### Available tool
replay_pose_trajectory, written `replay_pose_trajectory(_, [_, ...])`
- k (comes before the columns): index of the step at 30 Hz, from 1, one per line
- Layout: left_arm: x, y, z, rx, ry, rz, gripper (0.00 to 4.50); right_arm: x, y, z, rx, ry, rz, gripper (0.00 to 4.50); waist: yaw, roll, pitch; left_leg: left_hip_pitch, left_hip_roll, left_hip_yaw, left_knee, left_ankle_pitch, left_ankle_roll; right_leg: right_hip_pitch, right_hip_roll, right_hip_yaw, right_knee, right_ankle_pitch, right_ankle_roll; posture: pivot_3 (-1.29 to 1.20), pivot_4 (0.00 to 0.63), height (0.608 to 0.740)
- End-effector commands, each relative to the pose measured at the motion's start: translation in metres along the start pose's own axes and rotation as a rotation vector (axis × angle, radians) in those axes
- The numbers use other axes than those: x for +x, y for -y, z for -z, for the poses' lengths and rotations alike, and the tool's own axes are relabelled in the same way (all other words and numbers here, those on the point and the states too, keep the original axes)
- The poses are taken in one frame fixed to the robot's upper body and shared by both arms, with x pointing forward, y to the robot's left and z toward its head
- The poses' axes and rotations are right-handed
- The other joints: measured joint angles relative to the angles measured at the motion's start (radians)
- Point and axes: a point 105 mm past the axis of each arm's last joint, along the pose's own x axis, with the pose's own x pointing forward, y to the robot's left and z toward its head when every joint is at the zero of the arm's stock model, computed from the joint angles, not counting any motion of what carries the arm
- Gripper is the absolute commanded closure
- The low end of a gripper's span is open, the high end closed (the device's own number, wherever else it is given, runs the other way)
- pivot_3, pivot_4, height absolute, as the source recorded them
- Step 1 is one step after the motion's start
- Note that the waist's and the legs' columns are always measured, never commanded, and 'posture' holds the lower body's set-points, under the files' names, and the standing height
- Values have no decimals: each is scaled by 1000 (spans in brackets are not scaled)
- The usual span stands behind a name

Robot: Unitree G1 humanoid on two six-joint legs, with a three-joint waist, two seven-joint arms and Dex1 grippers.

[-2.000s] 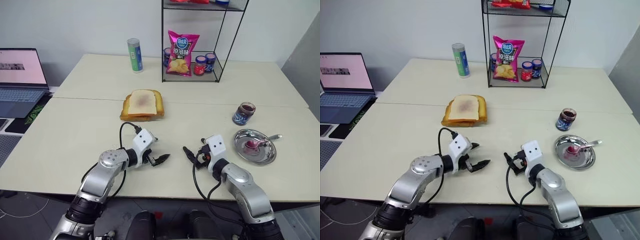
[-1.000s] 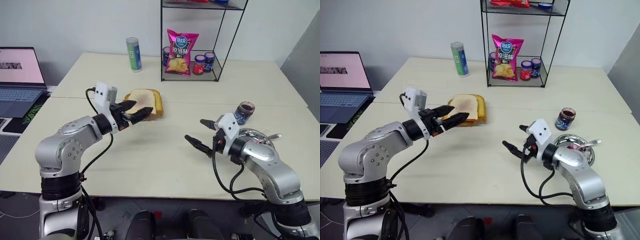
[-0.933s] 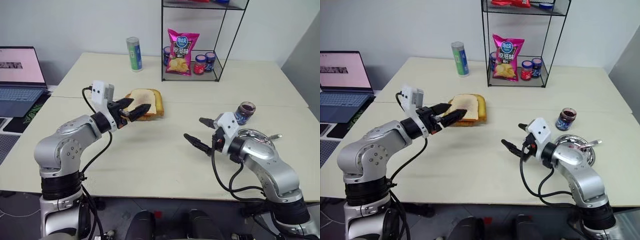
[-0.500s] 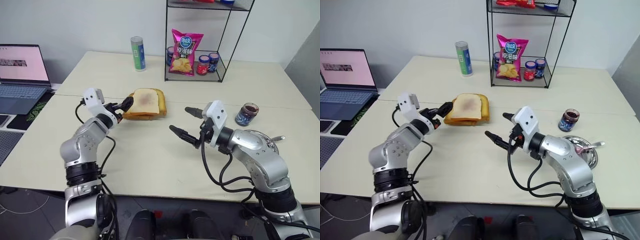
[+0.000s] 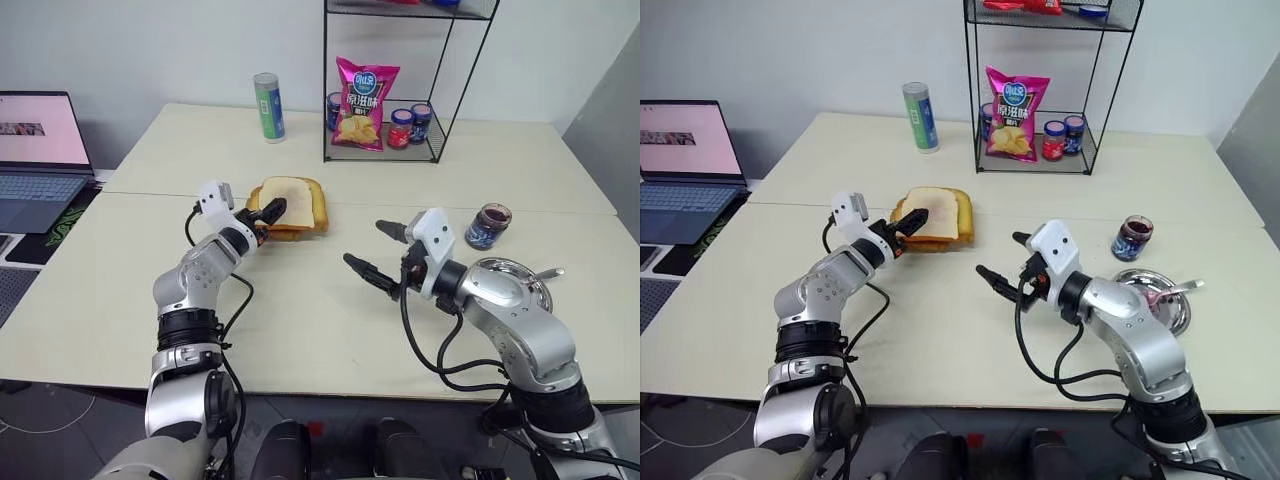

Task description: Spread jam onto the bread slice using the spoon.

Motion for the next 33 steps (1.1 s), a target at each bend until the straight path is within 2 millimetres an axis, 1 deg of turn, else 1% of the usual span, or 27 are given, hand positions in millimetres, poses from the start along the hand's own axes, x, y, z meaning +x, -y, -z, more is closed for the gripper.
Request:
replay_pose_trajectory(1, [4,11,-17,33,49,28,1740,-4,7,-13,-42,42,37,0,0,0,0,0,0,0,0,0,0,0,0,0,0,0,0,0,150,740])
replay_pose_trajectory(4, [5,13,-17,59,45,32,2294,-5,12,-14,-41,45,61,0,0,0,0,0,0,0,0,0,0,0,0,0,0,0,0,0,150,740])
replay_pose_trajectory(5, [5,13,-18,59,48,29,2546,-5,13,-14,-40,46,69,0,0,0,0,0,0,0,0,0,0,0,0,0,0,0,0,0,150,740])
replay_pose_trajectory(6, [5,13,-20,54,55,27,2763,-6,15,-13,-39,45,80,0,1,0,0,0,0,0,0,0,0,0,0,0,0,0,0,0,150,740])
replay_pose_trajectory(7, [5,13,-22,46,63,25,2851,-6,16,-13,-38,43,88,0,1,0,0,0,0,0,0,0,0,0,0,0,0,0,0,0,150,740])
replay_pose_trajectory(12, [7,12,-30,45,85,19,3886,-6,19,-10,-27,40,103,0,1,0,0,0,0,0,0,0,0,0,0,0,0,0,0,0,150,740])
replay_pose_trajectory(16, [7,12,-36,64,106,1,4497,-8,21,-10,-22,40,114,0,0,0,0,0,0,0,0,0,0,0,0,0,0,0,0,0,150,740])
replay_pose_trajectory(20, [5,10,-45,109,134,-39,4497,-9,22,-8,-19,38,123,0,0,0,0,0,0,0,-1,0,0,0,0,0,0,0,0,0,150,740])
replay_pose_trajectory(22, [2,17,-55,122,167,-18,4497,-10,21,-8,-17,37,125,0,0,0,0,0,0,0,-1,0,0,0,0,0,0,0,0,0,150,740])
replay_pose_trajectory(24, [-2,37,-73,110,220,66,4497,-11,21,-7,-14,37,129,0,0,0,0,0,0,0,-1,0,0,0,0,0,0,0,0,0,150,740])
replay_pose_trajectory(26, [-6,50,-83,99,246,125,4497,-11,22,-7,-12,38,132,0,0,-1,1,0,0,0,0,0,0,0,0,0,0,0,0,0,150,740])
replay_pose_trajectory(28, [-13,68,-92,75,256,222,4497,-12,21,-7,-9,36,135,0,0,-1,1,-1,0,0,0,0,0,0,0,0,0,0,0,0,150,740])
replay_pose_trajectory(30, [-26,90,-104,64,254,346,4497,-16,19,-5,-3,29,135,0,0,-1,1,-1,0,0,0,0,0,0,0,0,0,0,0,0,150,740])
replay_pose_trajectory(32, [-38,108,-107,85,218,441,4497,-23,17,-4,-1,15,137,0,-1,-1,1,-1,0,0,-1,0,0,0,0,0,0,0,0,0,150,740])
replay_pose_trajectory(33, [-41,115,-104,101,191,475,4497,-28,17,-3,-1,5,141,0,-1,-1,1,0,0,0,-1,0,0,0,0,0,0,0,0,0,150,740])
